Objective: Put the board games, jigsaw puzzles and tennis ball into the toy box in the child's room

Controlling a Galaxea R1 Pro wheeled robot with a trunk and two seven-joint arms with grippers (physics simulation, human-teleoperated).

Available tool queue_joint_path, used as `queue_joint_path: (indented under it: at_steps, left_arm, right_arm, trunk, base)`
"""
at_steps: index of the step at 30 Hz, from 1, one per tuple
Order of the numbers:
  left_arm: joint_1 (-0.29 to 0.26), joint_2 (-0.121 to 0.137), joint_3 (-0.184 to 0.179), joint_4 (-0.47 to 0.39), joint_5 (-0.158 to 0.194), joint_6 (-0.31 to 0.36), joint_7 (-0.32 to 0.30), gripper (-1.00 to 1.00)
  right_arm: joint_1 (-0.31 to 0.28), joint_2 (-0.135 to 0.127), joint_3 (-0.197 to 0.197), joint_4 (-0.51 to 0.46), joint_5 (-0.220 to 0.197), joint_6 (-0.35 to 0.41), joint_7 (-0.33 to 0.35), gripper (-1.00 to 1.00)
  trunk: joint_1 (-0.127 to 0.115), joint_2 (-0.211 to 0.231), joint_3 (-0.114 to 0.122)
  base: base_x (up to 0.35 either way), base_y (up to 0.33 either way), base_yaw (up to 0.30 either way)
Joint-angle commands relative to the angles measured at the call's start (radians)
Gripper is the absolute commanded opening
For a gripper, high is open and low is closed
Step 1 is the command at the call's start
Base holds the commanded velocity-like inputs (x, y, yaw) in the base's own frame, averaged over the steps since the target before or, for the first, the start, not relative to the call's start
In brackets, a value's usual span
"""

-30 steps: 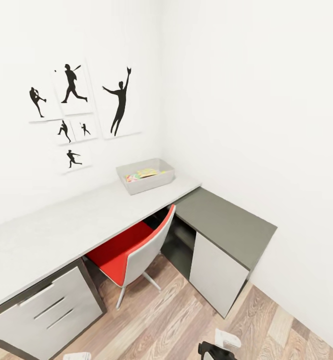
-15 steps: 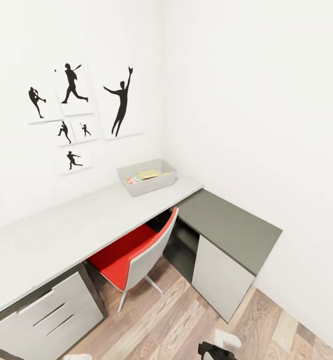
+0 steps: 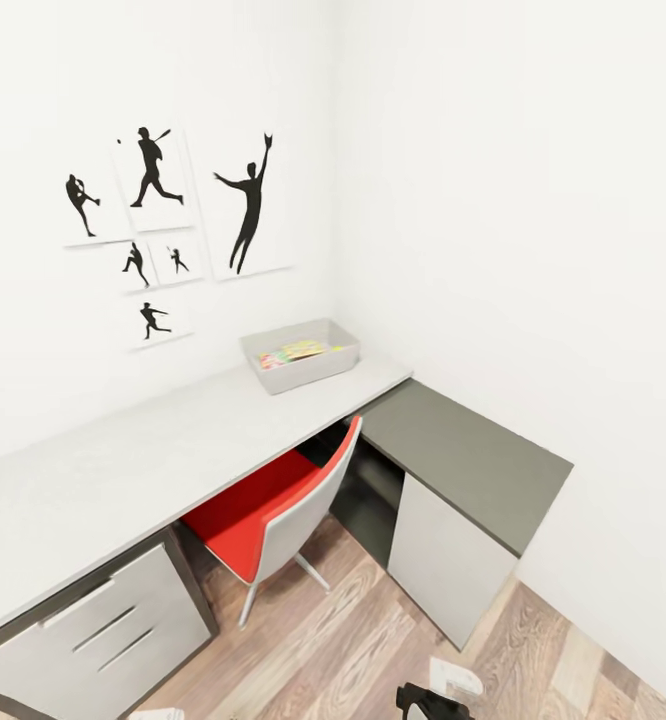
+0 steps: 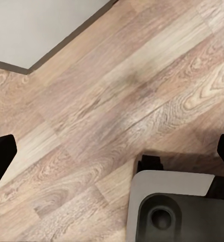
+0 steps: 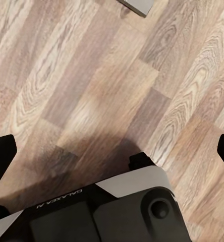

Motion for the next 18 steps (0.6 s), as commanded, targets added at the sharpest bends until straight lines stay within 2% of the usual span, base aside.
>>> queue_joint_path:
  at_steps: [1, 18]
  left_arm:
    - [-0.001, 0.001, -0.009, -0.004, 0.006, -0.001, 0.008, 1.0]
    - [0.0, 0.0, -0.009, -0.005, 0.005, -0.001, 0.008, 1.0]
  right_arm:
    - [-0.001, -0.001, 0.008, -0.002, -0.004, 0.007, -0.008, 1.0]
    - [0.001, 0.0, 0.008, 0.024, -0.001, 0.0, -0.009, 1.0]
  trunk:
    - [0.001, -0.002, -0.002]
    - [0.001, -0.002, 0.022]
  base:
    - [0.0, 0.0, 0.177]
    - [0.0, 0.0, 0.119]
